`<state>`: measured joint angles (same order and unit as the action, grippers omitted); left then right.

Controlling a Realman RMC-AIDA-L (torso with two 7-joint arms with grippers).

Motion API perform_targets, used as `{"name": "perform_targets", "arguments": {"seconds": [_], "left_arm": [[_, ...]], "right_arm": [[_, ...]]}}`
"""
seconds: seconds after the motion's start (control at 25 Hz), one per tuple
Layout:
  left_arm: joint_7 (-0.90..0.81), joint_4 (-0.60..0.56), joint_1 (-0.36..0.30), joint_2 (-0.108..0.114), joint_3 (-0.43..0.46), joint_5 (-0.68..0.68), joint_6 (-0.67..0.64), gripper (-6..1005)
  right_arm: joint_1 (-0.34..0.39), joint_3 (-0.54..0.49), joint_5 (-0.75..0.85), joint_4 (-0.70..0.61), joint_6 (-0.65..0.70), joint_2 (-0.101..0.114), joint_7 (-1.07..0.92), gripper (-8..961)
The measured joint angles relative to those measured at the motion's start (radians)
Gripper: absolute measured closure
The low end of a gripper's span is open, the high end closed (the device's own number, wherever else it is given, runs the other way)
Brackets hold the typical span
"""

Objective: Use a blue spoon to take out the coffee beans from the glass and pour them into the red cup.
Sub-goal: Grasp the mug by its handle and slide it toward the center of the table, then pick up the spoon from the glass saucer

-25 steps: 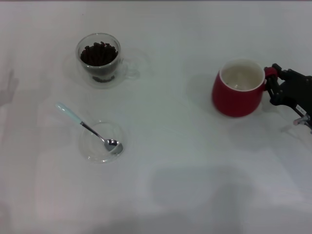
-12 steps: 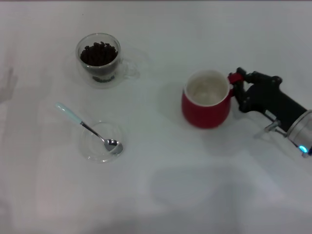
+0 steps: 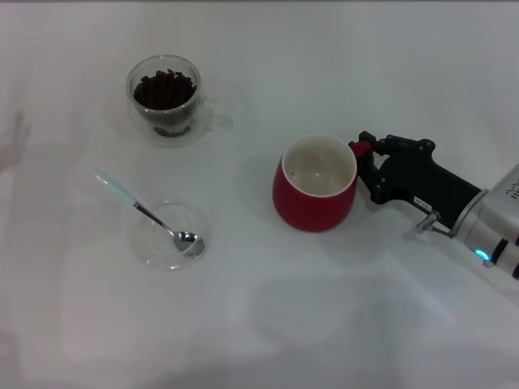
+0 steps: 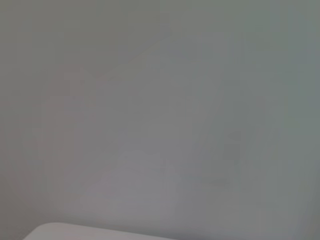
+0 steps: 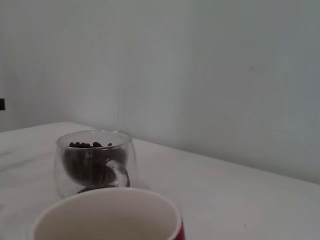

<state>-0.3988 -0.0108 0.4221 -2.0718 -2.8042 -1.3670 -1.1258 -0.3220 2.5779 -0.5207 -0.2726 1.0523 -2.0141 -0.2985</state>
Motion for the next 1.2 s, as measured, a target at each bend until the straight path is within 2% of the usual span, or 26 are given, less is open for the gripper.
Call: {"name": "perform_targets", "arguments": {"seconds": [0.16,0.4,0.6,0.8,0.92,1.04,1.2], "left_arm": [[0.000,0.000,0.000,0.000,0.000,0.000,0.000,141],[0.000,0.000,0.002,-0.002,0.000,0.000,-0.002,141],[0.000,0.000,0.003,-0.002,0.000,0.000,-0.006,142],[0.000,-0.002,0.006,-0.002,0.000,0.000,-0.006,142],[-0.026,-0.008,0.004,-0.002,-0.001,0.001,-0.007,142],[-0.167,-0.002,-0.005,0.000,-0.009,0.026,-0.015,142],[-0.570,0.072,-0.029,0.015,-0.012,0.149,-0.068,142]], "right_arm": [[0.000,-0.002,-0.004,-0.001,-0.024,0.001,-0.011,792],[0.001,0.001,-0.001,0.005,-0.034,0.006,-0.100,572],[0.007,0.007,0.017,0.071,0.049,0.014,-0.240,324],[0.010,0.008,0.076,0.149,0.140,0.011,-0.344,238],[0.029,0.004,0.088,0.196,0.212,0.015,-0.398,240],[0.066,-0.053,0.070,0.271,0.351,0.012,-0.413,242],[0.114,-0.215,0.065,0.317,0.435,0.011,-0.403,244]]}}
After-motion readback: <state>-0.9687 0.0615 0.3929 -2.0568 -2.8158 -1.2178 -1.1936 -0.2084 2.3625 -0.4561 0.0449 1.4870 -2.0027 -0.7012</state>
